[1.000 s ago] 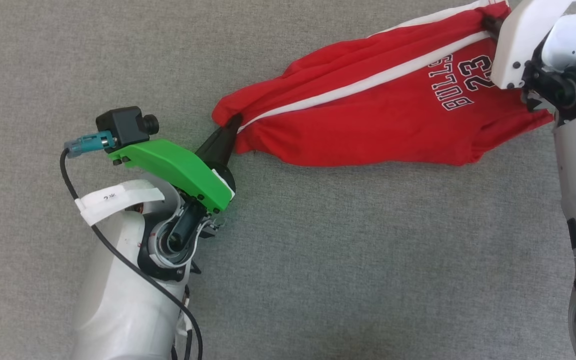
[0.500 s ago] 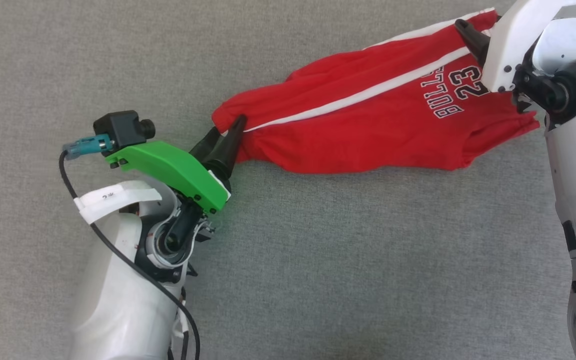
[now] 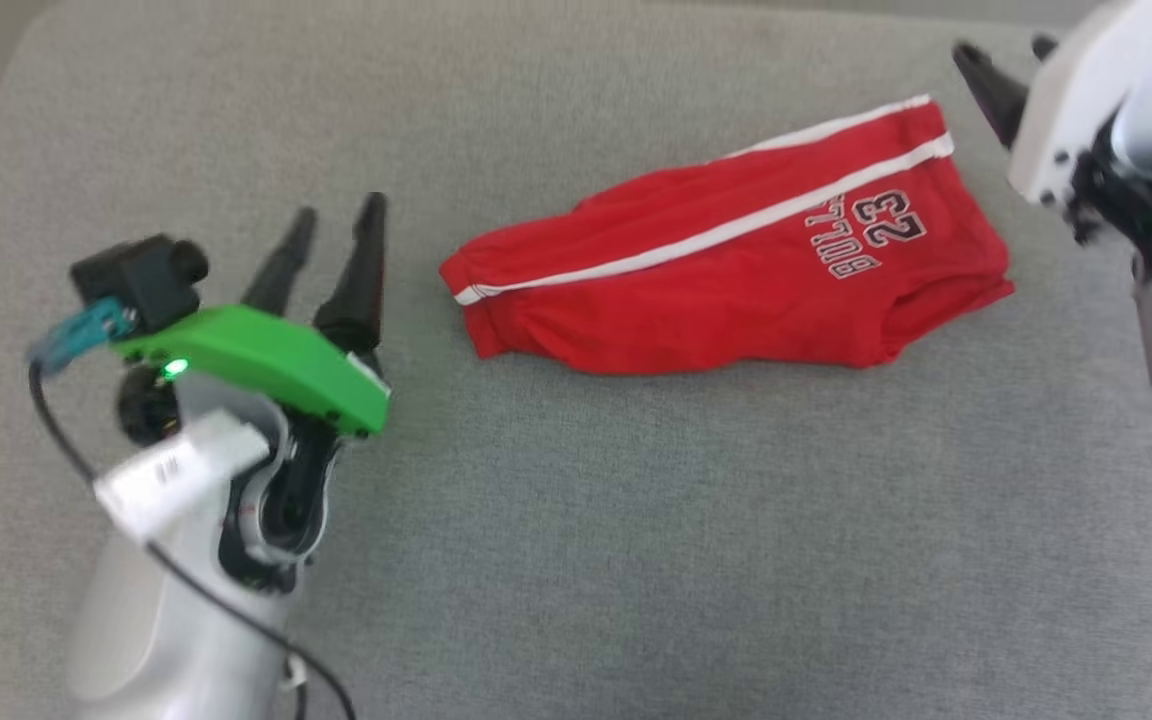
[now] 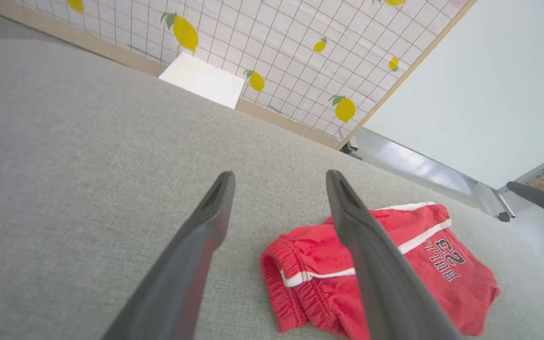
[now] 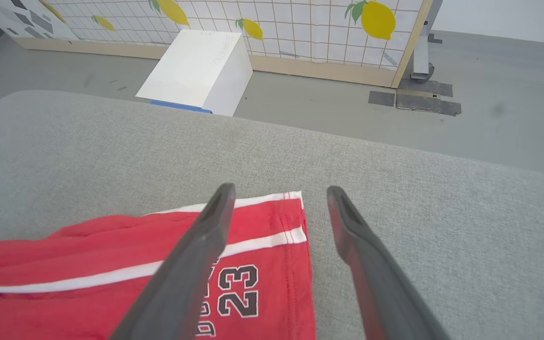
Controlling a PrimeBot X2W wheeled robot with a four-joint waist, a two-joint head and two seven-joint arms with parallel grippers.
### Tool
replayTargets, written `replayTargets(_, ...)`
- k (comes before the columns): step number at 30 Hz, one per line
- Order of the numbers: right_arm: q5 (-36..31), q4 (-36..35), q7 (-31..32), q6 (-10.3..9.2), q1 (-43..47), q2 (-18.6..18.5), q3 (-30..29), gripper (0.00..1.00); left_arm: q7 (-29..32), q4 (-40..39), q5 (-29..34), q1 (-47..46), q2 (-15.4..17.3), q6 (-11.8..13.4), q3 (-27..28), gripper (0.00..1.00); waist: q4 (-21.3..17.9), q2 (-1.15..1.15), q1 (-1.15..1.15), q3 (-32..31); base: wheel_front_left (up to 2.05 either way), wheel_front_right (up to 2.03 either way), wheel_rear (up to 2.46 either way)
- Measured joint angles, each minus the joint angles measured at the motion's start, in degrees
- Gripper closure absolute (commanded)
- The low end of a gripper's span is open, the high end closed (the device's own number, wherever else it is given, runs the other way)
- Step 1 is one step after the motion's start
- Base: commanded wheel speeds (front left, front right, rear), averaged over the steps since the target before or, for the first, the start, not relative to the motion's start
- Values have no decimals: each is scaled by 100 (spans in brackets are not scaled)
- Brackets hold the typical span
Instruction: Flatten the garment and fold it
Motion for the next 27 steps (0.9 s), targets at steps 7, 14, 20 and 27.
replayTargets(7, 246, -190, 546, 0, 651, -599, 77, 0, -1826, -225, 1267, 555, 267, -132, -168, 0, 0, 0, 0, -319, 0, 0, 0)
replayTargets(14, 661, -509, 1247, 0, 1100, -929, 73, 0, -2253, -355, 2109, 905, 129, -12, -186, 0, 123, 0, 0, -146, 0, 0, 0)
replayTargets(20, 832, -734, 1452, 0, 1310, -1001, 24, 0, -2279, -762, 2552, 955, -312, -168, 78, 0, 294, 0, 0, 113, 0, 0, 0)
replayTargets(27, 875, -942, 1623, -1, 1392, -994, 275, 0, -2279, -711, 2658, 1025, -590, -441, 322, 0, 475, 0, 0, 329, 0, 0, 0)
